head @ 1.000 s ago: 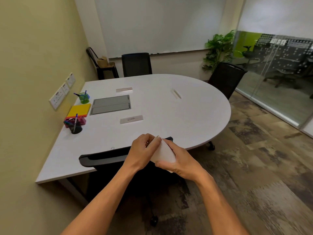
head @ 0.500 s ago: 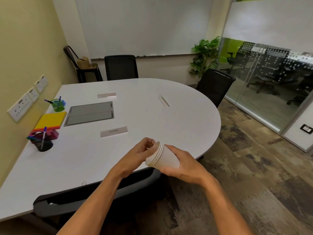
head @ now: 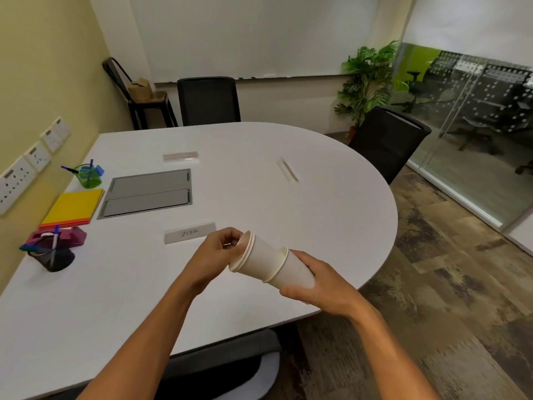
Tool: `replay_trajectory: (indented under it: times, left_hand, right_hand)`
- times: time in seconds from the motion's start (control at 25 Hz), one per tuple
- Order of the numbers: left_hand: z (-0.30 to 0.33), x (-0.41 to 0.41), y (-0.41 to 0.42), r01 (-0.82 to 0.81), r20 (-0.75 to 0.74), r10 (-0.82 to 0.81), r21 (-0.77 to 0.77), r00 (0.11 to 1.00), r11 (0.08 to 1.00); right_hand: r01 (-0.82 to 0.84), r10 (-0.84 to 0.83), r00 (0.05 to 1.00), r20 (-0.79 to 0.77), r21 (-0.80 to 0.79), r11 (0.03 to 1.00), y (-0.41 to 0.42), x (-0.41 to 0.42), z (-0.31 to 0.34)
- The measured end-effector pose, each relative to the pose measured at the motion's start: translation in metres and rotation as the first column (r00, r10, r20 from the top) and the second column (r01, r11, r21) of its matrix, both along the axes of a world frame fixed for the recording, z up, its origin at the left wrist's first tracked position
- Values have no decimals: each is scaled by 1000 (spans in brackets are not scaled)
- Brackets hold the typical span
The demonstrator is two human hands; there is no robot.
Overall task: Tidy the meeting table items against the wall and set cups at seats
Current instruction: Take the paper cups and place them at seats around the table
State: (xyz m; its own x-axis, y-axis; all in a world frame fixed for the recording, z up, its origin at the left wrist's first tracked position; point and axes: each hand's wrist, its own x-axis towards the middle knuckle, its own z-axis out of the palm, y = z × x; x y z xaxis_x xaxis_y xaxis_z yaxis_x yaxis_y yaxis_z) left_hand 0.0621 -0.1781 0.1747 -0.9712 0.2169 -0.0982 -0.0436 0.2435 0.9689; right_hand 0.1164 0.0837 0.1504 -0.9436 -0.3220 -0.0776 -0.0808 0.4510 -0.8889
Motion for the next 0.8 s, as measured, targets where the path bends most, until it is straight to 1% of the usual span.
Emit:
replay_trajectory:
  times: [0.04,0.2,0.36,0.44,0.6,0.68,0.8]
  left_hand:
    - [-2,1,1,-11,-10,11,-10,1000,1000]
    - [-13,-12,35,-182,-52,180,-38,982,983]
    - [-14,-20,65,-381,-61,379,-20,923,924]
    - [-14,-20,73,-490,-75,489,-1,869,872]
    - [-23,-14,81,-712,-56,715,69,697,699]
    - [-33,-11,77,-769,-39,772,65,635,636]
    - [-51,-9,69,-801,-17,801,22,599,599]
  right_hand:
    - [9,-9,1000,-12,-8,1000,-1,-2,-1]
    - [-71,71,997,-25,5,997,26,-45,-11]
    - [-145,146,989,14,-38,989,64,-84,-14]
    - [-157,160,986,37,-89,984,78,-102,-15]
    - [-131,145,987,68,-186,974,93,-132,-25]
    - [-81,104,990,92,-224,971,92,-140,-38]
    - [-22,48,992,113,-214,977,83,-153,-58]
